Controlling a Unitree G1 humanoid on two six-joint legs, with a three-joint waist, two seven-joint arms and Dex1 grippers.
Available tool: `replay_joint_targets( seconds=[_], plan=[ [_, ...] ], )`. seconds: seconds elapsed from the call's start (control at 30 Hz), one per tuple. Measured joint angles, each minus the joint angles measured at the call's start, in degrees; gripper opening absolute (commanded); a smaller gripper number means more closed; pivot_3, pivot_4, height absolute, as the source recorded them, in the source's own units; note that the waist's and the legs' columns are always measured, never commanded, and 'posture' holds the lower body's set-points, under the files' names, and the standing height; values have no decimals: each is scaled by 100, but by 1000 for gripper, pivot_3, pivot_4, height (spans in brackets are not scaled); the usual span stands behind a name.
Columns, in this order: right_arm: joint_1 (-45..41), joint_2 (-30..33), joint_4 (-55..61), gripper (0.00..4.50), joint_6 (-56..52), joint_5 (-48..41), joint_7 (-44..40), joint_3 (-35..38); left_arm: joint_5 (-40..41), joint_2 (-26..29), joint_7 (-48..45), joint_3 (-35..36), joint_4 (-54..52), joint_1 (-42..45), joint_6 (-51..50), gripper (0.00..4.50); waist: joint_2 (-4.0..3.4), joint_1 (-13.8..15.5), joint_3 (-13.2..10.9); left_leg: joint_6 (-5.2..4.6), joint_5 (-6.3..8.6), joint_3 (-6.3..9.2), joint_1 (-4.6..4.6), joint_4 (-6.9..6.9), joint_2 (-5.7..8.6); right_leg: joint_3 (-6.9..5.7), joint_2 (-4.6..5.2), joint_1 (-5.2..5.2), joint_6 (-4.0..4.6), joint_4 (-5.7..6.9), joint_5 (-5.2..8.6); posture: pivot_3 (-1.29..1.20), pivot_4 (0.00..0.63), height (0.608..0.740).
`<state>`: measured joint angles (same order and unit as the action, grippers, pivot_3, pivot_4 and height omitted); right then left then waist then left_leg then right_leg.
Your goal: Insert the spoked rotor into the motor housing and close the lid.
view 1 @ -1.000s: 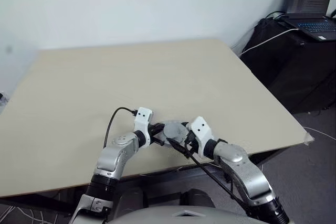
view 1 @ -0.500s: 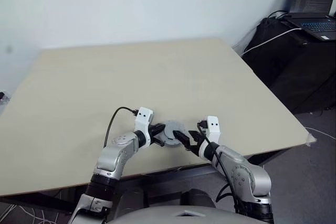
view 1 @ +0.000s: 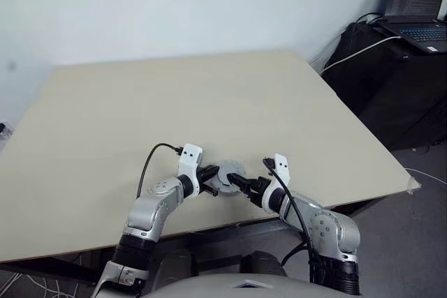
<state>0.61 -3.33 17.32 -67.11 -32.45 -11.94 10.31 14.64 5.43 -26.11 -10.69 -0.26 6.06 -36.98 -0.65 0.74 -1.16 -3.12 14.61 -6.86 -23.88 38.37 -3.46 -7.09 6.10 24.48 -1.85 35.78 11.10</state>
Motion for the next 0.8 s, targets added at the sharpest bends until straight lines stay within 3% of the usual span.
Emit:
replay_joint_targets(
  seconds=[0.53, 0.8],
  plan=[
    [-388, -151, -1169, 4490, -444, -1503, 446, 1133, 0, 48, 49, 12, -67, -63, 0, 0, -6, -60, 3, 0, 0, 1, 9, -8, 1, 2, -1, -5, 0, -1, 0, 0, 0, 740],
    [-519, -147, -1609, 4490, -490, -1815, 338, 1163, 0, 92, 69, 64, -97, -75, -3, 0, -7, -141, 3, 0, 0, 4, 10, -16, 1, 2, -4, -3, 4, -2, 3, 0, 0, 740]
  ],
)
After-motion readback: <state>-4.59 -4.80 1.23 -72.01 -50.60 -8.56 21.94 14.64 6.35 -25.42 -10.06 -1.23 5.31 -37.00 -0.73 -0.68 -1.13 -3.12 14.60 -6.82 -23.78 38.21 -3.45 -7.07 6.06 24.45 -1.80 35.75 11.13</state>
